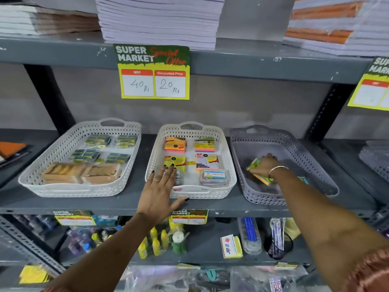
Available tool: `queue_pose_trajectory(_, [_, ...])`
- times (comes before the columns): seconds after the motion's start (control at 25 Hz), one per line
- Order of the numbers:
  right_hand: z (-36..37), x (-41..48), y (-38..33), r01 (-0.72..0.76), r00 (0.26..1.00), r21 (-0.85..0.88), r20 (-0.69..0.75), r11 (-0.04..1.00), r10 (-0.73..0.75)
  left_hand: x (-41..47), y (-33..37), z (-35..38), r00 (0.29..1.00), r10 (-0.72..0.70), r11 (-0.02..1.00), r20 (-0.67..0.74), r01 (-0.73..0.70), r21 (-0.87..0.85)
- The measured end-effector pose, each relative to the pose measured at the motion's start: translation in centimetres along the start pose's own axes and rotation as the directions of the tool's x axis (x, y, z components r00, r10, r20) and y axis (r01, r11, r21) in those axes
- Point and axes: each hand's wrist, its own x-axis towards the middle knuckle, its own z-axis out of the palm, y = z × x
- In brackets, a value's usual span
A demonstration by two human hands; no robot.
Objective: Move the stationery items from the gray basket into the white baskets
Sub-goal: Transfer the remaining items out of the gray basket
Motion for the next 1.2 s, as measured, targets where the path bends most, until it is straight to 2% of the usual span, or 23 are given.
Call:
queue_pose_trajectory(0.12, [-2.7,0.7,-3.7,0.116,0.987,0.108,-0.123,0.987,-0.103,-1.1,-0.4,0.3,0.999,-0.052,0.997,-0.016,0.051,-0.060])
queue_pose_trajectory(0.24, [-4.7,0.2,-9.4,0.304,0.930,0.075,-0.239,0.950,-0.279,-3.8,-2.6,2.0,0.980,-0.198,0.962,-0.017,0.191,-0.195])
queue_pose_trajectory(0.4, [-3.4,-0.7,-17.8,0.484,0.865,0.025,-0.166,0.875,-0.474,-4.4,-6.1,3.8,0.971,-0.202,0.963,0.129,0.221,-0.157])
queue_pose_trajectory(0.52, [-0.1,-0.4,-21.9,0.506,0.861,-0.024,-0.031,0.862,-0.507,-3.5,-7.2,4.1,0.960,-0.142,0.974,0.240,0.179,-0.141])
queue_pose_trajectory(0.64, [2.8,0.3,-24.1,0.526,0.850,-0.083,0.054,0.846,-0.523,-3.2,-7.5,4.9,0.968,-0.081,0.981,0.239,0.119,-0.150])
queue_pose_trajectory(0.84, [4.8,1.1,-26.3,0.552,0.831,-0.139,0.173,0.822,-0.529,-3.1,-7.6,5.4,0.975,-0.072,0.981,0.212,0.108,-0.164])
queue_pose_trajectory(1.08, [5.3,1.5,-26.5,0.557,0.826,-0.159,0.208,0.815,-0.524,-3.1,-7.5,5.2,0.982,-0.086,0.982,0.170,0.112,-0.149])
queue_pose_trajectory(1.2, [4.1,1.1,-25.5,0.553,0.831,-0.112,0.150,0.826,-0.536,-3.2,-7.6,5.1,0.981,-0.090,0.985,0.174,0.113,-0.127])
